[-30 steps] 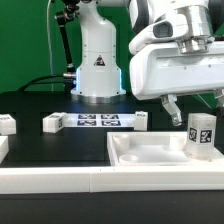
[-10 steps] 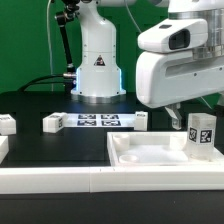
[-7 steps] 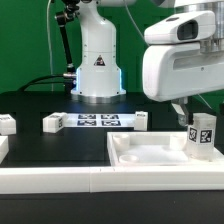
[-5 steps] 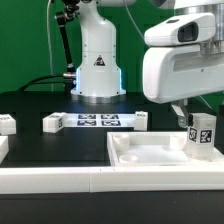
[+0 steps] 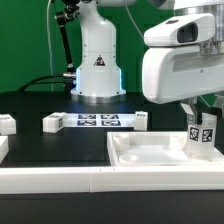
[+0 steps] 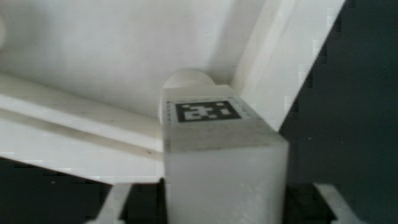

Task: Assemble square table

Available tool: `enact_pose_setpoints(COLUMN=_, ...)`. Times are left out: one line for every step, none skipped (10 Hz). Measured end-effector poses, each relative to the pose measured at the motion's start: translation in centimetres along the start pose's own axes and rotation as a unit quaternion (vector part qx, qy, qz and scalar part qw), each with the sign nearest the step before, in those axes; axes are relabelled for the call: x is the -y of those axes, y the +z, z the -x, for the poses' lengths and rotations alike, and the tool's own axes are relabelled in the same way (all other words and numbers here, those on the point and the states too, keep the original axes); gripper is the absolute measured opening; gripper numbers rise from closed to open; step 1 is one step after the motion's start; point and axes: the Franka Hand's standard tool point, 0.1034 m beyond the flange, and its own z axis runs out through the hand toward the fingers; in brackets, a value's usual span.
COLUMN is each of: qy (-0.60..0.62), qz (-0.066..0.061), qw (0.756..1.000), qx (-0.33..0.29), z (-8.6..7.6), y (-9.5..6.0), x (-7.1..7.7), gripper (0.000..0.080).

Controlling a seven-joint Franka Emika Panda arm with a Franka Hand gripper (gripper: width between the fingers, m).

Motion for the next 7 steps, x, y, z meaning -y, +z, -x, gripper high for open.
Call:
enact_pose_setpoints(qy=0.006, qz=0.000, qw=1.000, qx=0.000, z=0.01, y=0.00, x=-0.05, gripper=0.0295)
enact_pose_setpoints(qy=0.006, qz=0.000, qw=1.000, qx=0.000, z=0.03, y=0.01, x=-0.09, gripper=0.0295)
enact_pose_setpoints(qy=0.017, qz=0.000, qw=1.000, qx=0.000, z=0.03, y=0.02, x=-0.09, gripper=0.0295)
enact_pose_setpoints(qy=0.067, qz=-0.002, qw=0.998, qx=0.000, z=0.09, y=0.05, x=-0.21, gripper=0.0295)
enact_pose_setpoints(qy=0.122, qz=-0.011, qw=0.992, qx=-0.002, z=0.21, y=0.10, x=-0.47, gripper=0.0295)
enact_pose_setpoints(qy=0.185, qz=-0.018, qw=0.983, qx=-0.008, z=0.17, y=0.12, x=-0.66, gripper=0.0295)
enact_pose_setpoints(qy=0.234, qz=-0.021, qw=0.972, qx=-0.014, z=0.15, y=0.15, x=-0.84, gripper=0.0295)
